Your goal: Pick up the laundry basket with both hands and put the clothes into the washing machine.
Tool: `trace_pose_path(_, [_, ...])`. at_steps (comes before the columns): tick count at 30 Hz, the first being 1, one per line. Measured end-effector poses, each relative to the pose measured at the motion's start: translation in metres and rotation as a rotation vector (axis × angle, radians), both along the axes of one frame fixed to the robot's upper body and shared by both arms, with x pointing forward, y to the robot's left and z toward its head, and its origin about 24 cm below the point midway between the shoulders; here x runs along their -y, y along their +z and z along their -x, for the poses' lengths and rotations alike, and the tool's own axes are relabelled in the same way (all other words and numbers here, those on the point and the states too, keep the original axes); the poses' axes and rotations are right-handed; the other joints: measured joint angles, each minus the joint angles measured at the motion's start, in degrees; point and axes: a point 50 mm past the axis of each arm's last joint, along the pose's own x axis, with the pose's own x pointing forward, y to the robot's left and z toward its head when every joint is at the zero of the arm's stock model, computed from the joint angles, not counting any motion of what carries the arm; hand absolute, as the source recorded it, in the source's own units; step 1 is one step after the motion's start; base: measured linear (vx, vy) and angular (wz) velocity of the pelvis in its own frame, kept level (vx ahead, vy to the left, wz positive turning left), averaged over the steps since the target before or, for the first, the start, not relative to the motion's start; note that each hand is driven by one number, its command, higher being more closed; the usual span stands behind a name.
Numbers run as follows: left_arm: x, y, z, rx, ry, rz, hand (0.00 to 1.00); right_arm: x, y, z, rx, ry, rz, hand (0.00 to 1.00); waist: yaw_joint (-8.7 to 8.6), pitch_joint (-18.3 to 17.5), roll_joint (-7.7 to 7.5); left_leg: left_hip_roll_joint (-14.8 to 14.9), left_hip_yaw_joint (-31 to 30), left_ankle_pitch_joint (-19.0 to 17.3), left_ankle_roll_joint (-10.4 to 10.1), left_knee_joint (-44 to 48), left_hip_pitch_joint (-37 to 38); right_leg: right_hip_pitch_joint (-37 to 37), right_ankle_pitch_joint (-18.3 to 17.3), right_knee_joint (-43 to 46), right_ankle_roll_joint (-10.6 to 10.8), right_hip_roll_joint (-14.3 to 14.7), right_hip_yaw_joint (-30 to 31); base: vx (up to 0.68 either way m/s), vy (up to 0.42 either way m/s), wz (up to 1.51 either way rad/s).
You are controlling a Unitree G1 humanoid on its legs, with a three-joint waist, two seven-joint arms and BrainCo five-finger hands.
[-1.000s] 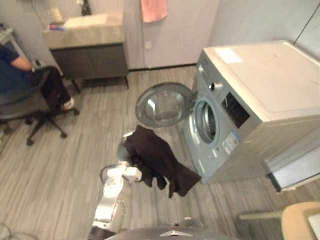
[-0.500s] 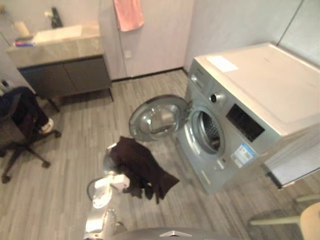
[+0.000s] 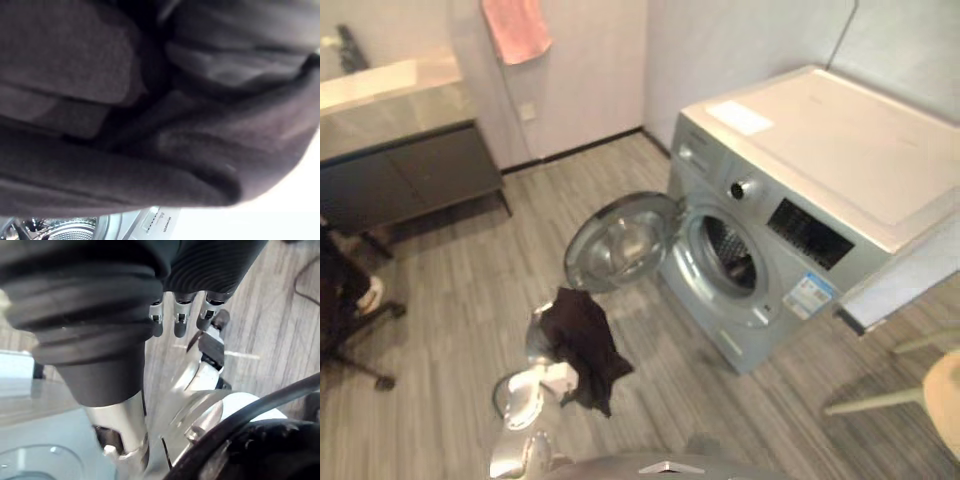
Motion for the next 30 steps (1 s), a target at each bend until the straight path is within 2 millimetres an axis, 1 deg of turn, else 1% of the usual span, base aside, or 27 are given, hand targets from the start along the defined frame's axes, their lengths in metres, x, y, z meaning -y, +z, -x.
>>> trace_pose_path(1, [-0.001, 0.001, -0.001, 0.004, 0.004, -0.001, 1.00, -0.002, 0.001, -0.004, 0.033, -0.024, 0.000, 0.00, -0.26, -0.02, 0.06, 0.78, 1.06, 0.98, -0.38, -2.31, 1.54, -2.04, -2.90, -0.90, 0.20, 1.56, -4.49, 0.21, -0.001, -0.29])
trace_pose_path(2, [-0.001, 0.001, -0.001, 0.003, 0.006, 0.000, 1.00, -0.001, 0.002, -0.006, 0.049, -0.029, 0.003, 0.00, -0.40, -0.03, 0.15, 1.00, 1.37, 1.48, -0.55, -3.43, 2.08, -2.97, -3.83, -2.36, -0.02, 2.24, -6.96, 0.22, -0.061, -0.15])
trace_pose_path(3, [-0.002, 0.000, -0.001, 0.001, 0.011, 0.002, 1.00, 0.000, 0.004, -0.010, 0.073, -0.029, 0.017, 0.00, -0.69, -0.13, 0.20, 1.30, 1.56, 2.16, -1.15, -4.45, 2.52, -4.06, -3.85, -9.17, 0.05, 3.94, -10.02, 0.25, -0.109, -0.04])
trace_pose_path(4, [-0.002, -0.002, 0.000, -0.007, 0.016, 0.003, 1.00, -0.001, 0.005, -0.011, 0.084, -0.026, 0.025, 0.00, -1.00, -0.48, -0.88, 0.64, 1.56, 2.27, -1.41, -4.40, 2.57, -3.51, 0.89, -19.27, -0.42, 5.56, -9.94, 0.26, -0.129, 0.08])
trace_pose_path(5, [-0.003, -0.004, -0.001, -0.012, 0.018, 0.004, 1.00, -0.002, 0.004, -0.012, 0.092, -0.034, 0.018, 0.00, -1.29, -0.53, -2.31, -0.13, 1.26, 2.28, -1.61, -4.18, 2.89, -3.52, 4.42, -22.18, 0.30, 6.00, -9.07, 0.34, -0.172, 0.08])
trace_pose_path(6, [0.003, -0.012, 0.000, -0.052, -0.006, 0.009, 1.00, 0.007, 0.006, -0.013, 0.105, -0.044, 0.038, 0.00, -0.89, -0.41, 0.59, 1.67, 1.18, 2.95, -2.99, -4.20, 3.66, -1.55, 5.11, -23.45, -0.24, 7.56, -9.67, 0.29, -0.141, -0.04])
trace_pose_path(7, [0.002, -0.014, 0.001, -0.061, -0.002, 0.009, 1.00, 0.009, 0.007, -0.013, 0.120, -0.051, 0.041, 0.00, -0.71, -0.19, 1.13, 2.39, 1.41, 4.70, -2.93, -3.52, 3.63, 0.27, 5.19, -25.84, -0.37, 8.12, -9.88, 0.32, -0.156, -0.11])
trace_pose_path(8, [0.001, -0.014, 0.001, -0.059, 0.002, 0.008, 1.00, 0.009, 0.007, -0.014, 0.129, -0.053, 0.035, 0.00, -0.38, -0.05, 0.96, 2.48, 1.51, 5.44, -2.79, -3.43, 3.21, 0.87, 5.22, -26.41, -0.47, 8.00, -9.77, 0.19, -0.086, 0.00])
trace_pose_path(9, [0.002, -0.013, -0.001, -0.050, -0.006, 0.009, 1.00, 0.007, 0.006, -0.011, 0.125, -0.050, 0.022, 0.00, -0.08, -0.09, 1.00, 1.98, 1.42, 4.84, -3.08, -5.86, 3.85, 2.62, 5.25, -27.90, -0.58, 7.81, -10.06, 0.20, -0.088, 0.19])
trace_pose_path(10, [0.002, -0.010, -0.002, -0.031, -0.015, 0.011, 1.00, 0.007, 0.006, -0.010, 0.129, -0.043, 0.014, 0.00, 0.15, -0.09, 1.01, 1.42, 1.19, 6.14, -2.22, -10.19, 4.07, 4.08, 5.26, -29.04, -0.59, 7.79, -10.92, 0.13, -0.036, 0.26])
trace_pose_path(11, [0.003, -0.008, -0.005, -0.013, -0.022, 0.013, 1.00, 0.007, 0.006, -0.013, 0.141, -0.036, 0.011, 0.00, 0.37, -0.26, 1.27, 1.00, 1.10, 11.32, -1.14, -13.18, 3.53, 4.57, 5.23, -29.59, -0.54, 8.11, -11.64, 0.10, -0.015, 0.14])
trace_pose_path(12, [0.002, -0.008, -0.006, -0.009, -0.022, 0.013, 1.00, 0.007, 0.006, -0.015, 0.150, -0.031, 0.007, 0.00, 0.68, -0.24, 1.13, 1.07, 1.44, 12.02, -2.15, -13.20, 3.12, 4.87, 5.24, -29.87, -0.50, 8.35, -11.63, 0.03, 0.019, 0.03])
trace_pose_path(13, [0.002, -0.009, -0.006, -0.012, -0.023, 0.013, 1.00, 0.007, 0.006, -0.017, 0.156, -0.027, 0.005, 0.00, 0.57, -0.42, 1.00, 0.93, 0.88, 12.29, -2.38, -13.59, 3.58, 5.42, 5.59, -30.69, 0.00, 8.35, -11.64, 0.04, 0.046, 0.05])
trace_pose_path(14, [0.000, -0.011, -0.005, -0.021, -0.020, 0.012, 1.00, 0.008, 0.007, -0.018, 0.162, -0.022, 0.004, 0.00, 0.39, -0.58, 0.87, 0.58, 0.78, 12.29, -2.34, -13.95, 3.55, 7.16, 6.89, -33.64, 0.70, 8.38, -11.96, 0.03, 0.083, 0.07])
trace_pose_path(15, [-0.001, -0.013, -0.004, -0.029, -0.019, 0.011, 1.00, 0.007, 0.006, -0.017, 0.161, -0.021, 0.000, 0.00, 0.41, -0.70, 0.67, 0.52, 0.65, 12.29, -2.33, -14.24, 3.55, 7.62, 7.55, -34.87, 0.91, 8.42, -12.00, 0.02, 0.099, 0.15])
trace_pose_path(16, [-0.002, -0.017, -0.002, -0.049, -0.013, 0.010, 1.00, 0.005, 0.004, -0.014, 0.149, -0.021, -0.013, 0.00, 0.41, -0.96, 0.43, 0.18, 0.05, 12.31, -2.31, -14.76, 3.42, 8.46, 8.98, -37.54, 1.33, 8.41, -12.43, -0.01, 0.123, 0.14])
trace_pose_path(17, [-0.004, -0.020, -0.001, -0.063, -0.004, 0.008, 1.00, 0.002, 0.002, -0.012, 0.137, -0.024, -0.028, 0.00, 0.42, -1.26, 0.00, -0.27, -0.33, 12.60, -1.87, -15.25, 3.02, 9.17, 10.52, -40.09, 1.66, 8.39, -12.71, 0.00, 0.078, 0.17])
trace_pose_path(19, [-0.007, -0.022, 0.002, -0.076, 0.004, 0.001, 1.00, -0.001, 0.001, -0.011, 0.129, -0.026, -0.039, 0.00, 0.48, -1.32, -0.35, -0.88, -0.44, 12.90, -1.44, -15.47, 2.58, 10.17, 12.41, -43.22, 1.99, 8.38, -12.95, -0.02, 0.057, 0.08])
trace_pose_path(22, [-0.009, -0.029, 0.008, -0.110, 0.003, -0.006, 1.00, -0.003, -0.001, -0.008, 0.114, -0.028, -0.048, 0.00, 0.43, -1.37, -0.06, -1.97, -0.52, 13.09, -1.15, -15.50, 2.60, 12.34, 15.32, -48.07, 2.44, 8.01, -13.04, -0.05, 0.050, 0.02])
trace_pose_path(23, [-0.017, -0.040, 0.016, -0.170, -0.009, -0.042, 1.00, -0.005, -0.003, -0.010, 0.101, -0.001, -0.065, 0.00, 0.02, -1.53, -0.94, -3.04, -5.29, 12.88, -0.81, -18.49, 1.73, 12.74, 20.19, -53.77, 2.10, 8.83, -13.91, 0.00, 0.000, 0.00])
trace_pose_path(28, [-0.017, -0.040, 0.015, -0.166, -0.010, -0.042, 1.00, -0.005, -0.003, -0.010, 0.102, -0.001, -0.064, 0.00, 0.02, -1.32, -0.98, -3.21, -5.49, 12.88, -0.78, -18.49, 1.74, 12.92, 20.15, -53.76, 2.14, 8.71, -14.33, 0.00, -0.002, 0.02])
trace_pose_path(30, [-0.016, -0.038, 0.012, -0.158, -0.014, -0.043, 1.00, -0.005, -0.003, -0.010, 0.102, 0.000, -0.064, 0.00, -0.04, -0.99, -1.22, -3.24, -5.96, 12.88, -0.77, -18.49, 1.57, 13.04, 20.11, -53.76, 2.20, 8.49, -14.87, 0.00, 0.000, 0.11])
